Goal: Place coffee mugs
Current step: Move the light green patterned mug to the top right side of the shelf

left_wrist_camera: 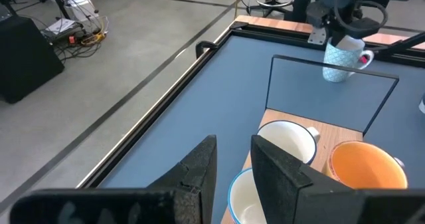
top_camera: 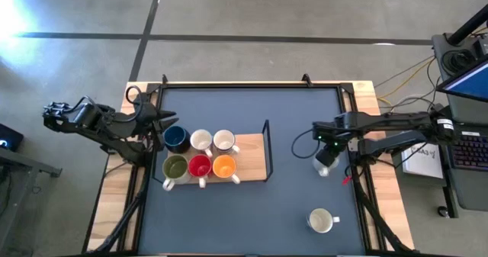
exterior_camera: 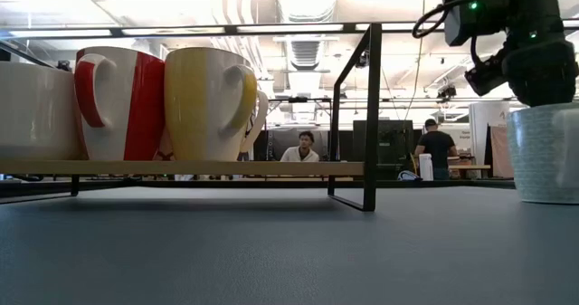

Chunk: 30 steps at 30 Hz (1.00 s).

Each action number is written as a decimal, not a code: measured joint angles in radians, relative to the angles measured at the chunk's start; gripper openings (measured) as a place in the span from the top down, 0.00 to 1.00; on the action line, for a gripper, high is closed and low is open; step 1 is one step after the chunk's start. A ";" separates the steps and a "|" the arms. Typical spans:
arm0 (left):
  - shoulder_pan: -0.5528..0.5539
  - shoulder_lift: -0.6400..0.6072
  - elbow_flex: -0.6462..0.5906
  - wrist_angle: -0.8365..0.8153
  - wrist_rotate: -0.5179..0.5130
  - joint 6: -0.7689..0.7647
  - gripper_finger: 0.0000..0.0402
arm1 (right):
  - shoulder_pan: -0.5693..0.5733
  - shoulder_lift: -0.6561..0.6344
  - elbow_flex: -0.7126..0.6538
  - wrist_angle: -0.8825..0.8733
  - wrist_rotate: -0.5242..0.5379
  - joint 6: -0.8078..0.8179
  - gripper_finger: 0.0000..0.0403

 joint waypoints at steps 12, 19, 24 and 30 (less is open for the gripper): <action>0.000 0.000 -0.001 0.000 0.000 -0.019 0.81 | -0.022 0.036 0.053 0.099 0.104 0.260 0.96; 0.000 0.006 -0.002 -0.013 0.000 -0.019 0.81 | -0.129 0.116 0.060 0.294 0.148 0.450 0.96; 0.000 0.013 -0.003 -0.042 0.004 -0.019 0.81 | -0.180 0.213 0.085 0.449 0.105 0.489 0.96; 0.000 0.013 -0.003 -0.090 0.029 -0.023 0.81 | -0.240 0.349 0.247 0.395 0.095 0.440 0.97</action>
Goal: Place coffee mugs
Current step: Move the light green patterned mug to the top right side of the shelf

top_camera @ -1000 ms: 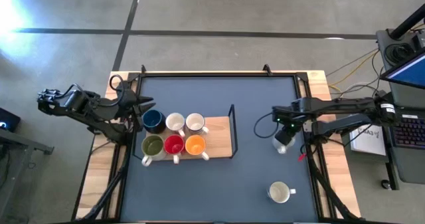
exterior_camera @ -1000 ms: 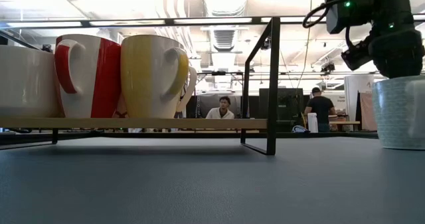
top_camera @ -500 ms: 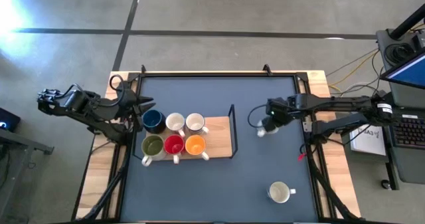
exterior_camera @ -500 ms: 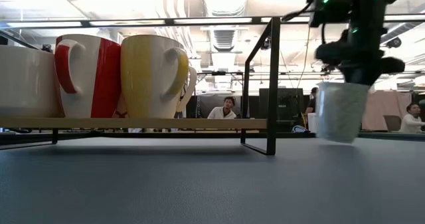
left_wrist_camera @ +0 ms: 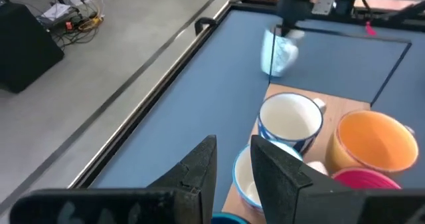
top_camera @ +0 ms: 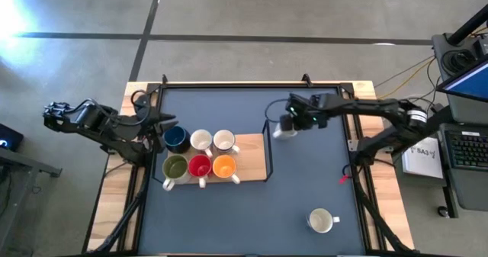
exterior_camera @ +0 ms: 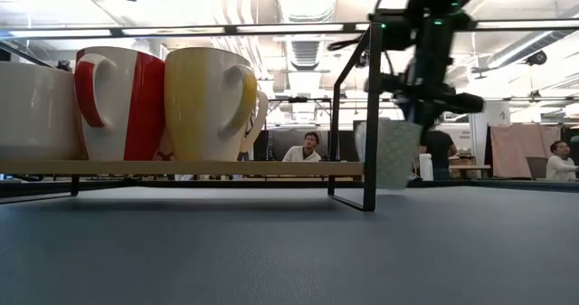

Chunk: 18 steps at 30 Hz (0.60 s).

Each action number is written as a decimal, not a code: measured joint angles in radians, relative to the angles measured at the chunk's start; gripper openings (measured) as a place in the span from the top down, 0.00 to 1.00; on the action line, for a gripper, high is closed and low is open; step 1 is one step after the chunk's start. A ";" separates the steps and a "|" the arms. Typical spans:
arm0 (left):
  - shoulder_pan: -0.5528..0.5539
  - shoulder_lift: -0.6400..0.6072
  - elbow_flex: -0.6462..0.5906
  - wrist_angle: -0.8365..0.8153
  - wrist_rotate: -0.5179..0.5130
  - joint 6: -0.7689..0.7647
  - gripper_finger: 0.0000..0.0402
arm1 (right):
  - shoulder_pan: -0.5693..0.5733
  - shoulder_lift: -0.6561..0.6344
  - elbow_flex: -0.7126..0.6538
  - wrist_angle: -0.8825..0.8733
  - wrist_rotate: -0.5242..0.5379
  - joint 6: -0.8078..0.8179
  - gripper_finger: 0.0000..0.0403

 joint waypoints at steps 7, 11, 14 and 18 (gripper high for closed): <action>0.000 -0.003 0.000 -0.045 0.055 -0.039 0.81 | -0.070 0.174 0.207 -0.058 -0.007 -0.121 0.97; 0.000 -0.006 0.000 -0.098 0.108 -0.069 0.81 | -0.105 0.262 0.299 -0.064 0.004 -0.147 0.97; 0.000 -0.014 0.000 -0.118 0.127 -0.079 0.81 | -0.113 0.317 0.352 -0.095 -0.005 -0.167 0.97; 0.000 -0.032 0.000 -0.118 0.127 -0.079 0.81 | -0.118 0.382 0.419 -0.082 -0.004 -0.177 0.97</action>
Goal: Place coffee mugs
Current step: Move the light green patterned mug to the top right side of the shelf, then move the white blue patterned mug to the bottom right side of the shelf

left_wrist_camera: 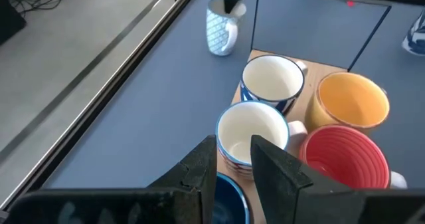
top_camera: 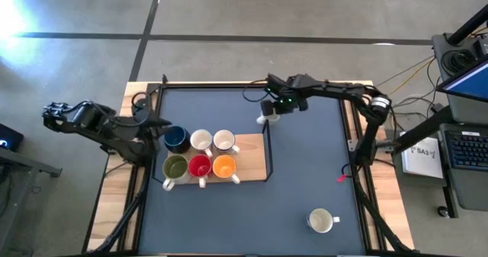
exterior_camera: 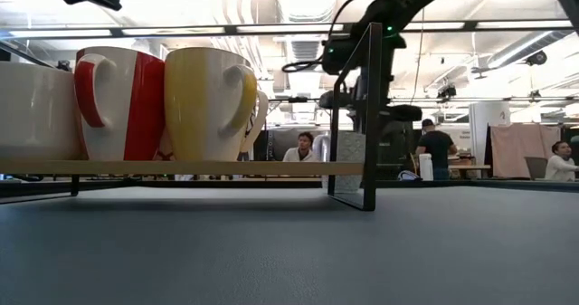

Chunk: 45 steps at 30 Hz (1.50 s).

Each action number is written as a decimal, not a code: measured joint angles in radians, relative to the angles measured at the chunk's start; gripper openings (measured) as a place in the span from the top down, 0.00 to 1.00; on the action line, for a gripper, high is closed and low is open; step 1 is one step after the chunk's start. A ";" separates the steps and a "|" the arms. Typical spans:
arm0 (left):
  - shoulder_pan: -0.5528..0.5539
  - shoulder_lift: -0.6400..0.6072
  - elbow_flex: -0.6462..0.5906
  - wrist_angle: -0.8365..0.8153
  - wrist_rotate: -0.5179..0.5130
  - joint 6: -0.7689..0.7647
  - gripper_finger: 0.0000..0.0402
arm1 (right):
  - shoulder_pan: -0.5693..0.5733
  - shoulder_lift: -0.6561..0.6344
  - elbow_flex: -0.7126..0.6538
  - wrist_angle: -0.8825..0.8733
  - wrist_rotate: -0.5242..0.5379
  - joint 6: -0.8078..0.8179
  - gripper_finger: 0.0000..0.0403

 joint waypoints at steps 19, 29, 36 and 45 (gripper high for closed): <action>0.001 -0.068 0.000 0.000 -0.001 0.004 0.81 | 0.030 0.185 0.273 -0.040 -0.002 -0.058 0.97; 0.001 -0.071 0.000 0.000 -0.001 0.004 0.81 | 0.074 0.253 0.348 -0.056 0.002 -0.109 0.88; 0.001 -0.071 0.000 0.000 0.006 -0.003 0.81 | 0.076 0.230 0.347 -0.063 0.007 -0.123 0.81; 0.001 -0.071 0.000 0.002 0.008 -0.031 0.81 | 0.088 0.135 0.347 -0.073 0.022 -0.171 0.78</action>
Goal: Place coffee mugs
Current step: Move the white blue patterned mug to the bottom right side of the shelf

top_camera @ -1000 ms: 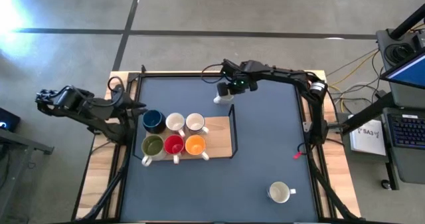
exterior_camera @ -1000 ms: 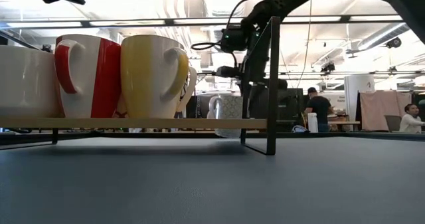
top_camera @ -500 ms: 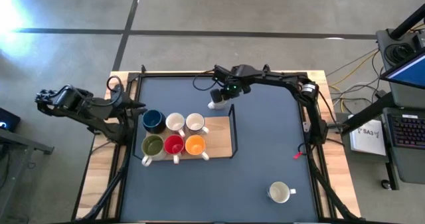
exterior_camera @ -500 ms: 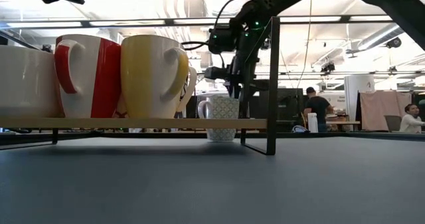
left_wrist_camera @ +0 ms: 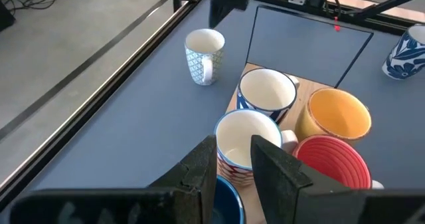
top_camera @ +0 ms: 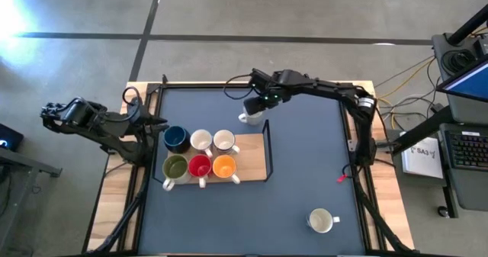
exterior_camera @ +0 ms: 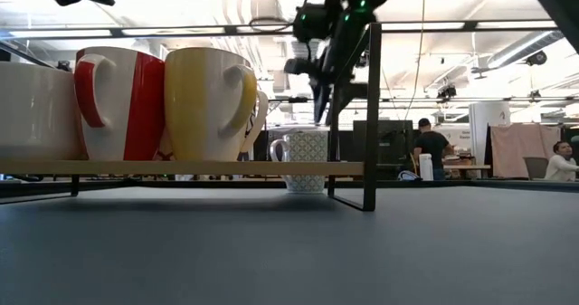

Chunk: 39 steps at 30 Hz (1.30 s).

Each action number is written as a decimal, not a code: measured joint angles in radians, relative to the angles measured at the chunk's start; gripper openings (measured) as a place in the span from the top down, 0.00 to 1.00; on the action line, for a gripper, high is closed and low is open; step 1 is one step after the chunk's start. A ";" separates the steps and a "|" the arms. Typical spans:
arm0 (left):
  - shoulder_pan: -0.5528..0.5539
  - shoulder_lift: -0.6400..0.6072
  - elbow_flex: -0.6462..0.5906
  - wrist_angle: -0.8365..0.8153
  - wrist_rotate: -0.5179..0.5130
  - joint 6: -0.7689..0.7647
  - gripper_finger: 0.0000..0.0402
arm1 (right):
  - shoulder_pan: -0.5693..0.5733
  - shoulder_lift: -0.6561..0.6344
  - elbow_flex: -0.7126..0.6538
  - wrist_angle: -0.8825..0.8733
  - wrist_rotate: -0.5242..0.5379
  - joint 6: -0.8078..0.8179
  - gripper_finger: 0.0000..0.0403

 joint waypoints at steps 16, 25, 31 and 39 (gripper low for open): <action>0.000 0.001 0.000 0.000 0.011 0.013 0.81 | 0.322 -0.271 0.000 -0.410 0.026 0.124 0.83; 0.000 0.003 0.000 0.000 0.041 0.011 0.81 | 0.654 -0.287 -0.001 -0.598 0.026 0.408 0.74; 0.000 0.014 0.000 0.000 0.044 0.005 0.81 | 0.842 -0.270 -0.033 -0.592 -0.030 0.436 0.67; -0.001 0.037 0.000 0.002 0.185 -0.032 0.81 | 1.091 -0.276 -0.144 -0.573 -0.051 0.540 0.65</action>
